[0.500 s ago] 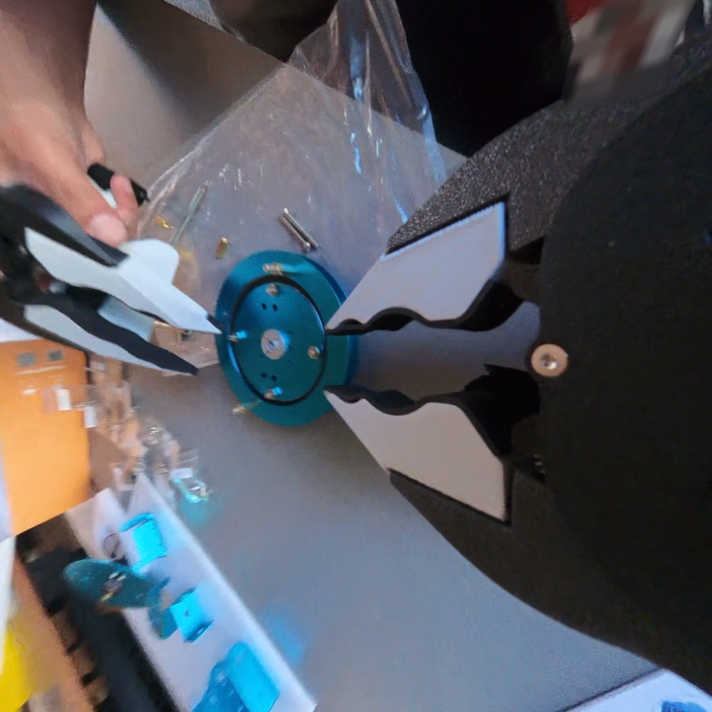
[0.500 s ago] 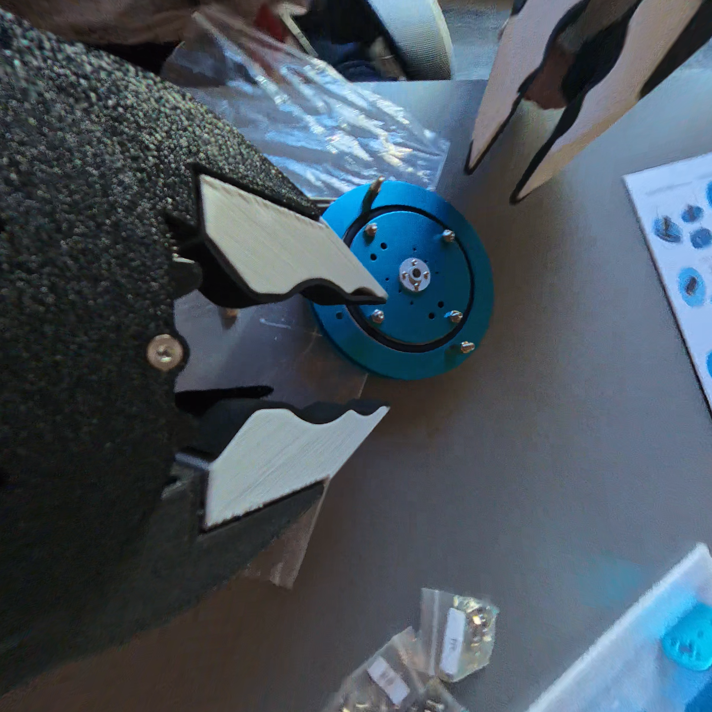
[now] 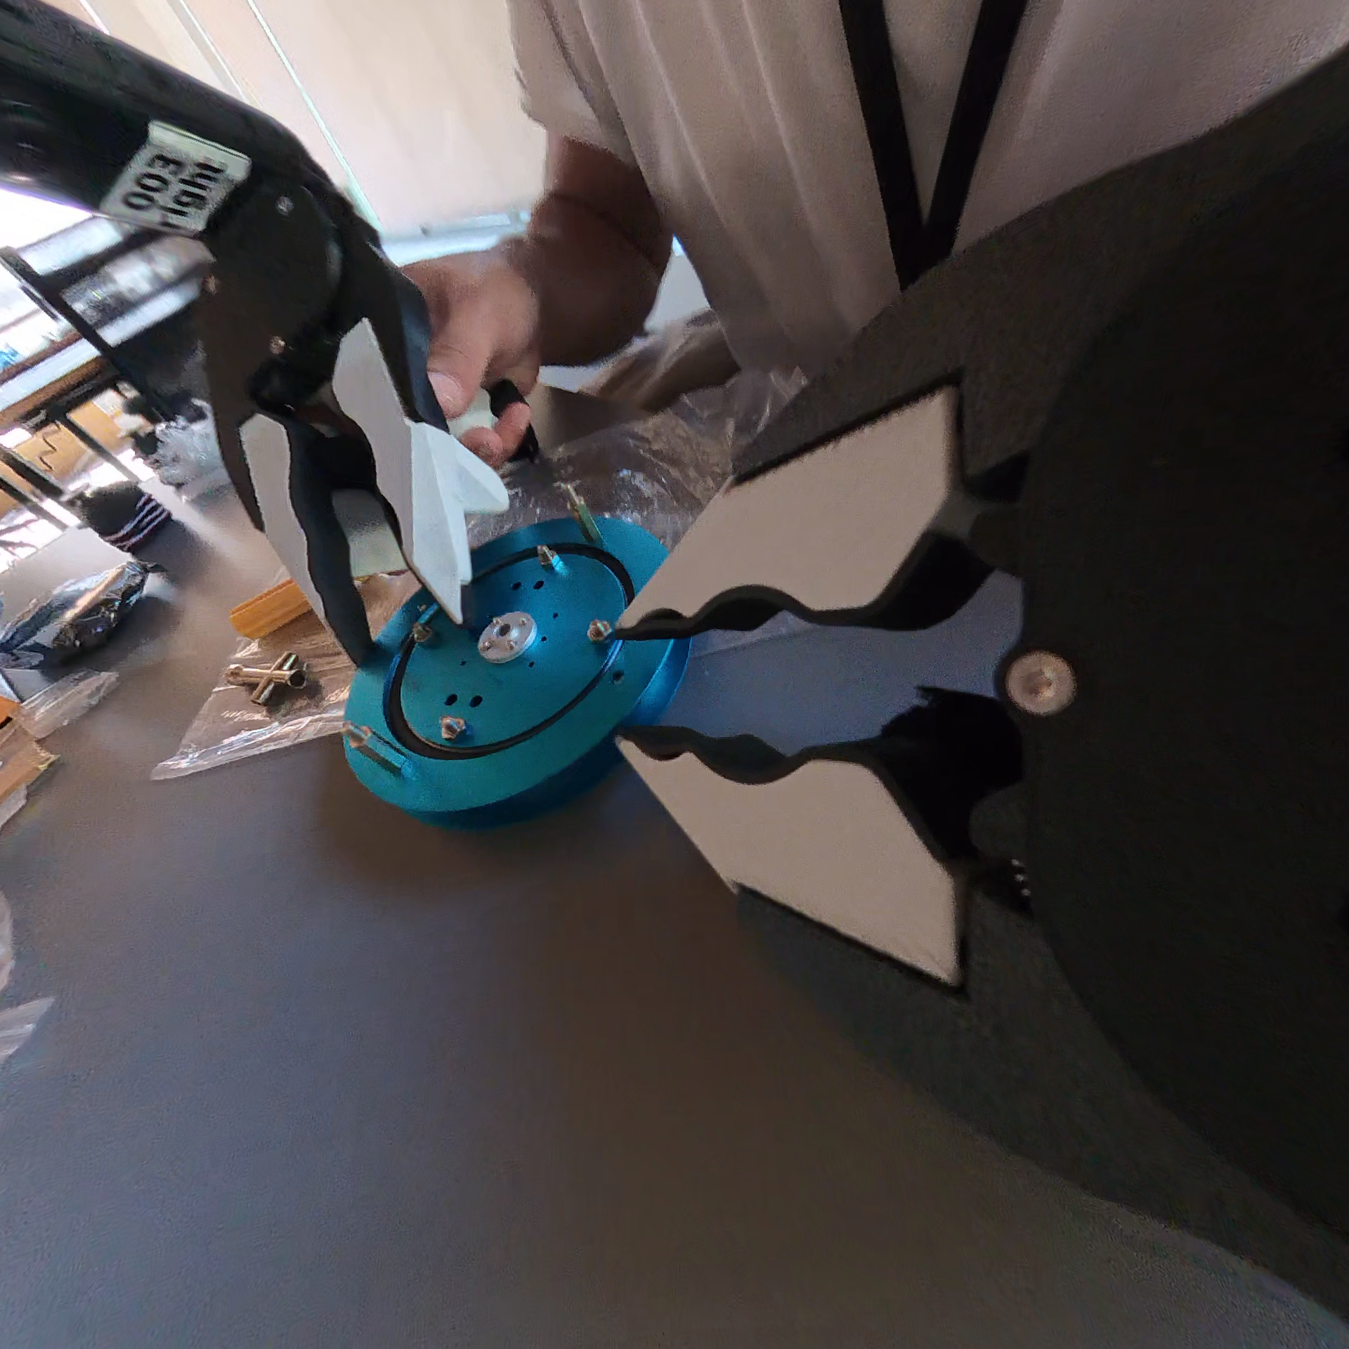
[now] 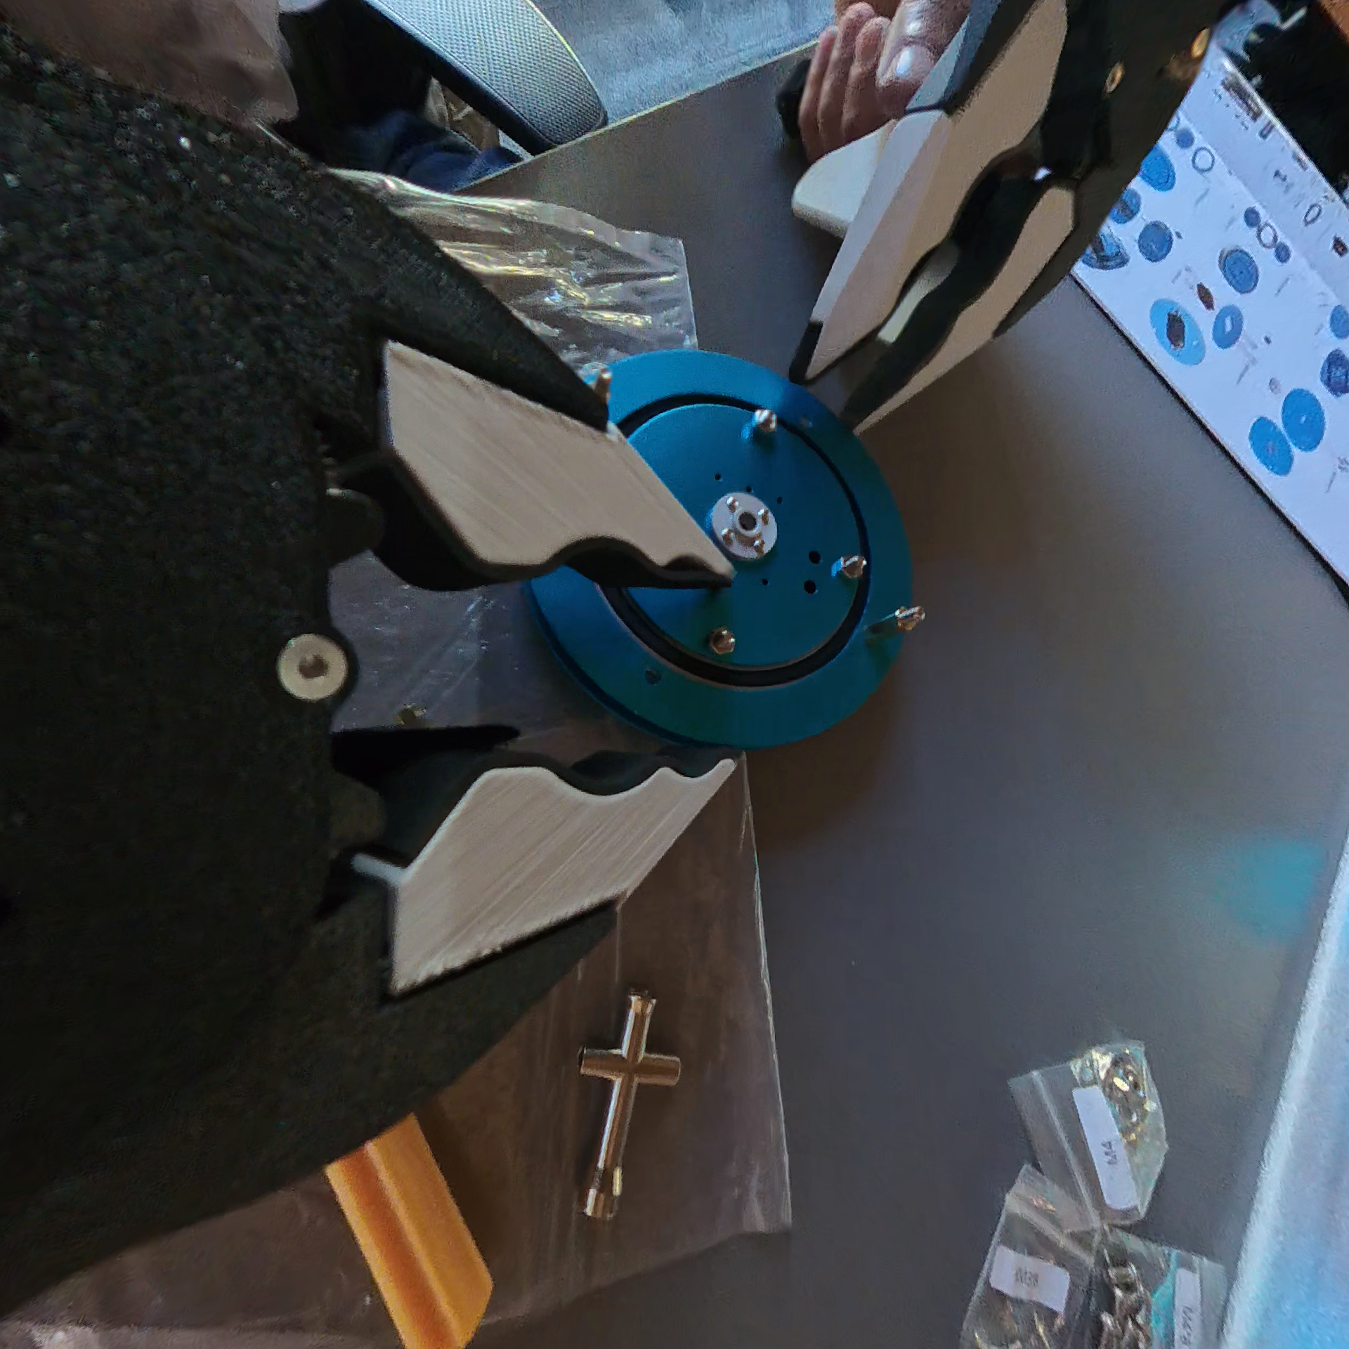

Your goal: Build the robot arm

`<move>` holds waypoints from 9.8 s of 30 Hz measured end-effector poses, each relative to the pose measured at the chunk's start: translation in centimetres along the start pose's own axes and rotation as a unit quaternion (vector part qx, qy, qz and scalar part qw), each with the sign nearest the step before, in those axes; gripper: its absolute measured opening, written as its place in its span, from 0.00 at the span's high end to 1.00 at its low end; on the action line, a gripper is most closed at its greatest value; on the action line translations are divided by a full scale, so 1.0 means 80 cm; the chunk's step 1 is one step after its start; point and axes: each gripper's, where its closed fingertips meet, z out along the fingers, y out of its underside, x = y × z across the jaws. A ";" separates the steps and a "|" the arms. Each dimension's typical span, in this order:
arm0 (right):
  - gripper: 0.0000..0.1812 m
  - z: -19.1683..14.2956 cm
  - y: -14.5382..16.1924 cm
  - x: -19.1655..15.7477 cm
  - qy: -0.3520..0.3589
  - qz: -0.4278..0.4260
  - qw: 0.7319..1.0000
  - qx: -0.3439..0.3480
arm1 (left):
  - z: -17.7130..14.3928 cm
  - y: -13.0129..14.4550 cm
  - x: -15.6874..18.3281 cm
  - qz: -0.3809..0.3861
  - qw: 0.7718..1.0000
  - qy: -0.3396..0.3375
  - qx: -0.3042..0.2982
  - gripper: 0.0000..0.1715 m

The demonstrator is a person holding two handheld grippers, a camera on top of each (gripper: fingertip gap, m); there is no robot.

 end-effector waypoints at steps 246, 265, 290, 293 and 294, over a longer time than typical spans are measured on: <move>0.72 0.005 0.034 -0.115 0.079 -0.482 0.872 -0.004 | -0.062 0.061 0.028 0.239 0.914 -0.313 0.096 0.99; 0.87 0.008 0.027 -0.079 0.290 -0.580 0.761 0.002 | -0.060 0.071 0.051 0.270 0.910 -0.302 0.091 0.99; 0.91 -0.020 -0.006 -0.062 0.238 -0.457 0.855 0.057 | -0.002 0.022 -0.002 0.215 0.945 -0.246 -0.014 0.99; 0.91 -0.023 -0.010 -0.060 0.232 -0.443 0.863 0.065 | 0.002 0.015 -0.004 0.201 0.951 -0.236 -0.010 0.99; 0.91 -0.024 -0.011 -0.060 0.229 -0.439 0.866 0.065 | 0.004 0.013 -0.002 0.197 0.953 -0.228 -0.006 0.99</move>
